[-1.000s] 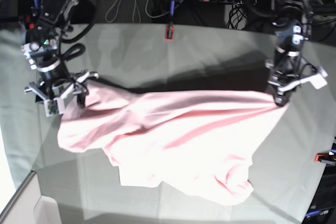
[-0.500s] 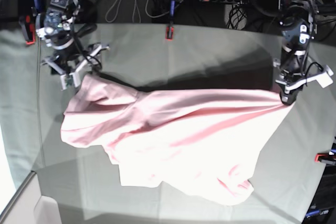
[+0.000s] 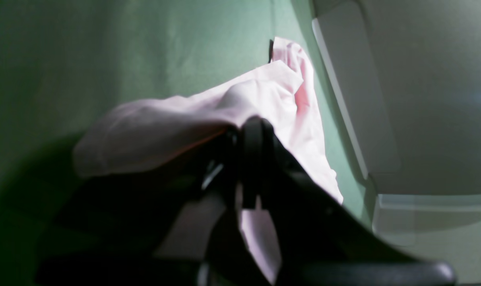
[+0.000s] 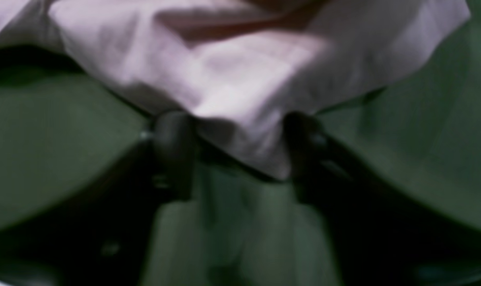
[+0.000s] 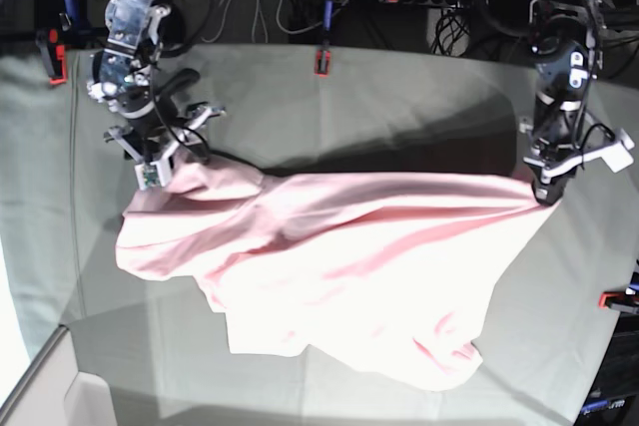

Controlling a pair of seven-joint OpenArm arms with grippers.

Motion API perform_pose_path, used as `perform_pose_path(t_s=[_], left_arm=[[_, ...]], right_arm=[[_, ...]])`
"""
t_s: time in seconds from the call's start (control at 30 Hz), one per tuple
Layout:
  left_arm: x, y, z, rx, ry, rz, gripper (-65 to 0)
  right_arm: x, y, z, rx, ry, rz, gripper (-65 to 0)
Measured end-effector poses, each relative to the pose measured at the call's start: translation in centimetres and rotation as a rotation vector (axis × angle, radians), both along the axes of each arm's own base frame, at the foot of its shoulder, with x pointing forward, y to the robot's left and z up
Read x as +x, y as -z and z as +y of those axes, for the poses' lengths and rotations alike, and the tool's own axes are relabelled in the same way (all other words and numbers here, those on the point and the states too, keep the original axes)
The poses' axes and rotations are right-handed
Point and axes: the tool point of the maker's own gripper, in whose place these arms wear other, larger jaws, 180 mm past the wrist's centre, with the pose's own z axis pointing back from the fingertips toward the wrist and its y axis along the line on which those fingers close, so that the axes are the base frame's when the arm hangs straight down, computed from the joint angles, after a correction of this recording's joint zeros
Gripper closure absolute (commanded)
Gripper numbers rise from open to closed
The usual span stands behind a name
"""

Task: Layout the t-shirt on the table in an organized manner, then fold the t-shirt properly
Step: 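Lift the shirt edge with both grippers and swing it up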

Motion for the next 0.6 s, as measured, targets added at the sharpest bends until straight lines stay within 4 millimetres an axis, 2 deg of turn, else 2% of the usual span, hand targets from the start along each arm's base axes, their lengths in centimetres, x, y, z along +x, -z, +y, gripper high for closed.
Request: perform_pose_path(t_s=[0.07, 0.1, 0.17, 0.2, 0.3, 0.37, 0.5, 0.6], left_arm=[[0.0, 0.0, 0.1, 0.001, -0.002, 0.000, 0.0], [0.0, 0.0, 0.1, 0.000, -0.002, 0.000, 0.0], [0.0, 0.0, 0.1, 0.000, -0.002, 0.000, 0.0], [0.0, 0.0, 0.1, -0.001, -0.001, 0.001, 0.0], [0.7, -0.7, 0.1, 0.009, 0.018, -0.012, 0.0], [1.6, -1.8, 0.7, 0.040, 0.040, -0.034, 0.0], [4.8, -5.4, 1.7, 0.099, 0.072, -0.120, 0.0], [7.2, -8.2, 3.3, 0.159, 0.069, -0.185, -0.1]], right_arm=[[-0.3, 0.2, -0.4, -0.001, 0.011, 0.003, -4.2], [-0.4, 0.0, -0.5, -0.005, 0.012, 0.001, 0.0], [-0.5, -0.8, -1.0, -0.040, 0.009, 0.002, 0.0], [-0.5, -1.9, -1.4, -0.059, 0.014, -0.025, 0.0], [0.2, -6.7, -2.9, -0.134, 0.037, -0.152, 0.0], [0.6, -9.7, -3.5, -0.189, 0.037, -0.217, 0.0], [2.6, -16.7, -3.6, -0.195, 0.049, -0.425, 0.0], [3.8, -20.3, -3.5, -0.201, 0.028, -0.529, 0.0]])
